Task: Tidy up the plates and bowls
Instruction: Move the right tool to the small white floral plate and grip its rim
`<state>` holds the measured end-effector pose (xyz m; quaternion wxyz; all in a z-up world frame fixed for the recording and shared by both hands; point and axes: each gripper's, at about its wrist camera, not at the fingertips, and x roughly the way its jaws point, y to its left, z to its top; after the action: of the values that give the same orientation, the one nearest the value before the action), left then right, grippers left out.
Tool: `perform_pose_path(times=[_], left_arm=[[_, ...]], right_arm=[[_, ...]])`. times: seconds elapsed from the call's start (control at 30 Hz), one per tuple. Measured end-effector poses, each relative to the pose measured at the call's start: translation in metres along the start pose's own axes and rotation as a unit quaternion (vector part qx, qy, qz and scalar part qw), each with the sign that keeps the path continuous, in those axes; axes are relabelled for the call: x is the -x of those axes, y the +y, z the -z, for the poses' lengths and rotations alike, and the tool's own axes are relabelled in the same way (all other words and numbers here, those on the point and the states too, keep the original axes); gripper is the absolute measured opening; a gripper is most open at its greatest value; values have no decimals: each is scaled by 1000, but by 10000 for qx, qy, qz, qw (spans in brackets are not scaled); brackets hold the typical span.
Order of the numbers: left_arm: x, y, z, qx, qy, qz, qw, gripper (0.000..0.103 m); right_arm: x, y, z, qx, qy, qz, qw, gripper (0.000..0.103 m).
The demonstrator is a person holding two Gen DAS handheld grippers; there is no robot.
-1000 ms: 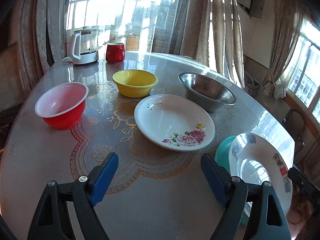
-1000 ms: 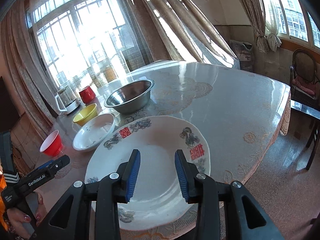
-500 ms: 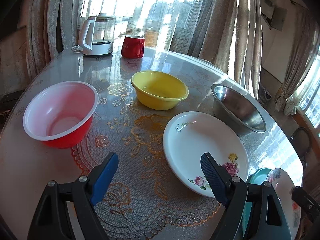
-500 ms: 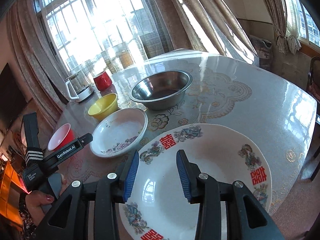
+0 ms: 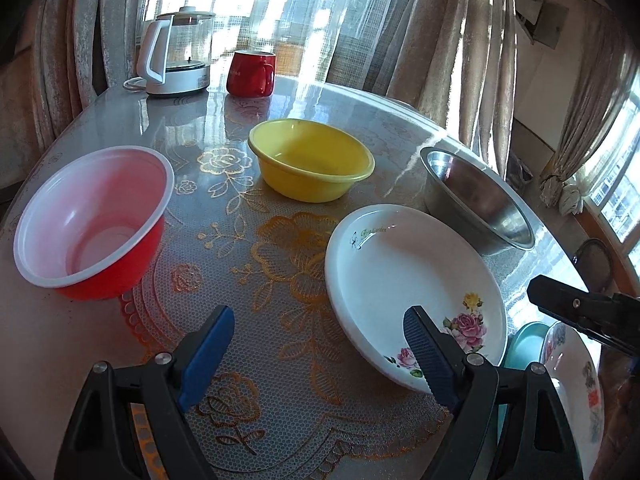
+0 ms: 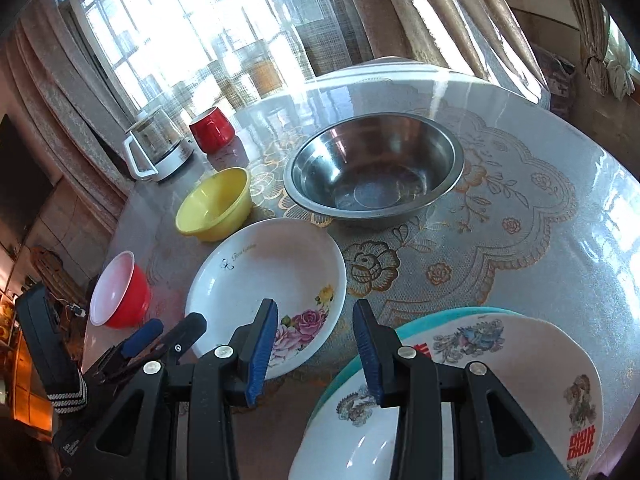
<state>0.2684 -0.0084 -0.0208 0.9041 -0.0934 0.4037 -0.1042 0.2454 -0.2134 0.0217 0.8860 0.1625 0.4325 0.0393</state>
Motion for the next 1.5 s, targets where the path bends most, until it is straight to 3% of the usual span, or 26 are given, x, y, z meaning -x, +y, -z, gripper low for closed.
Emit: perform_pose_path(times=[0.23,0.47,0.8,0.9,1.1,1.13,1.17,1.23,1.3,1.4,1.5], left_arm=[[-2,3,-1,20,19,-70,10000,87],[-8,8,-1,114,153,-72,9998,87],[-8,12,-4,150,146,-14,9998,85],[-8,14,-5,185,135,7,9997,82],[-9,19,-7,241,123,93,9996,70],[-9,20,-7,234,130,106,9996,60],[-10,21,-8,207,159,143,9996,43],[-11,21,-8,151,213,212,9994,31],[-10,22,-8,180,207,218,9994,31],[-9,22,-8,161,208,204,9994,31],[-9,23,-8,137,206,195,9995,31]], right_arm=[[-30,-5,-17,-70,366,173,9992,39],[-61,-16,-23,-363,831,69,9959,39],[-75,-2,-24,-98,937,101,9955,40],[-77,6,-22,118,994,6,9950,34],[-79,16,-20,263,984,51,9948,32],[-80,17,-20,291,979,78,9947,32],[-80,18,-20,301,970,97,9948,32],[-81,18,-20,229,972,15,9950,19],[-83,14,-17,-45,1061,-341,9938,15],[-78,16,-13,-121,948,-404,9946,15],[-62,10,-10,-313,769,-804,9933,16]])
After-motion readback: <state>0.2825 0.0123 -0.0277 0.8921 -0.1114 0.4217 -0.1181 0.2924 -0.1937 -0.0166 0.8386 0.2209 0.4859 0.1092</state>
